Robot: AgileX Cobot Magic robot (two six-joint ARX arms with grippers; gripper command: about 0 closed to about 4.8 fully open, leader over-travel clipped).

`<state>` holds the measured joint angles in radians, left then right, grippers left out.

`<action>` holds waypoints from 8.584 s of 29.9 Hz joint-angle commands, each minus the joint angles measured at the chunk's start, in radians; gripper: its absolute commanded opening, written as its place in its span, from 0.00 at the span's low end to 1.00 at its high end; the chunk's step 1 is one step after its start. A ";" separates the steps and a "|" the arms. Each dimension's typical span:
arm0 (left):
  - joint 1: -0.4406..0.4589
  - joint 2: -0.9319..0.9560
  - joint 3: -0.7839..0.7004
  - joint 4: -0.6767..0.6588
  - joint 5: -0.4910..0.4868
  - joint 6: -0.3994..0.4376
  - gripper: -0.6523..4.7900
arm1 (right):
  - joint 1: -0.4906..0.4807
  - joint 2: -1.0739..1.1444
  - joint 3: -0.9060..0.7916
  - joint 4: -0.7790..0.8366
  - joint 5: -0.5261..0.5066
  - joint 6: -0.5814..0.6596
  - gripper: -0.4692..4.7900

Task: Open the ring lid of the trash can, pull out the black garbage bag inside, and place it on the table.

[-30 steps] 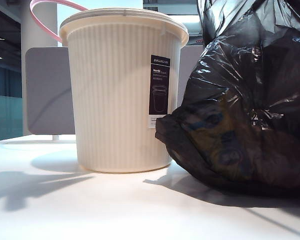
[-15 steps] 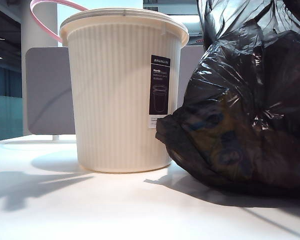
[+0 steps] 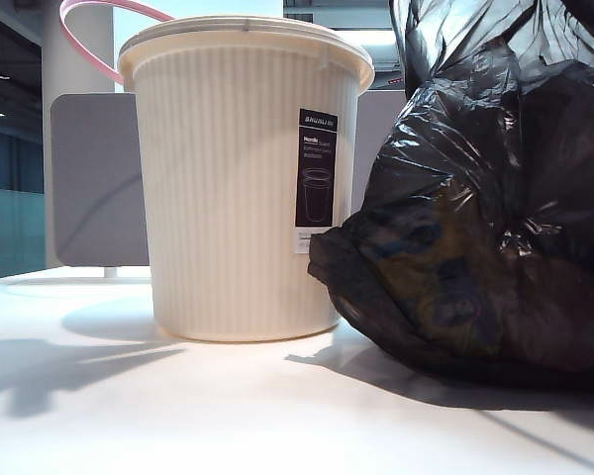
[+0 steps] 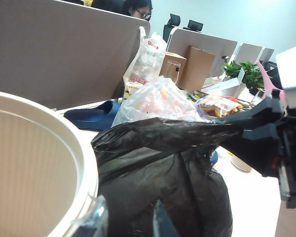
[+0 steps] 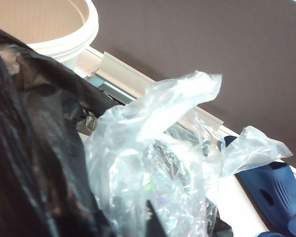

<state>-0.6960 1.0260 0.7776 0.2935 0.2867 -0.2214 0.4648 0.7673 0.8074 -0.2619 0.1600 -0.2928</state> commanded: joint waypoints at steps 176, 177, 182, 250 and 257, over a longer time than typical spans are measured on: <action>0.000 -1.023 -0.769 -0.418 -0.179 0.142 0.16 | 0.002 -0.697 -0.774 0.108 -0.311 0.341 0.09; 0.000 -1.023 -0.769 -0.418 -0.179 0.142 0.16 | 0.002 -0.697 -0.779 0.109 -0.311 0.340 0.09; 0.000 -1.023 -0.769 -0.421 -0.189 0.143 0.16 | 0.002 -0.697 -0.792 0.098 -0.311 0.337 0.09; 0.603 -1.023 -0.769 -0.465 -0.177 0.106 0.11 | -0.433 -0.764 -0.794 0.101 -0.316 0.348 0.09; 0.603 -1.023 -0.769 -0.465 -0.177 0.106 0.11 | -0.433 -0.764 -0.794 0.101 -0.316 0.348 0.09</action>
<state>-0.0917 0.0021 0.0093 -0.1619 0.1043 -0.1127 0.0307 0.0025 0.0105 -0.1745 -0.1574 0.0521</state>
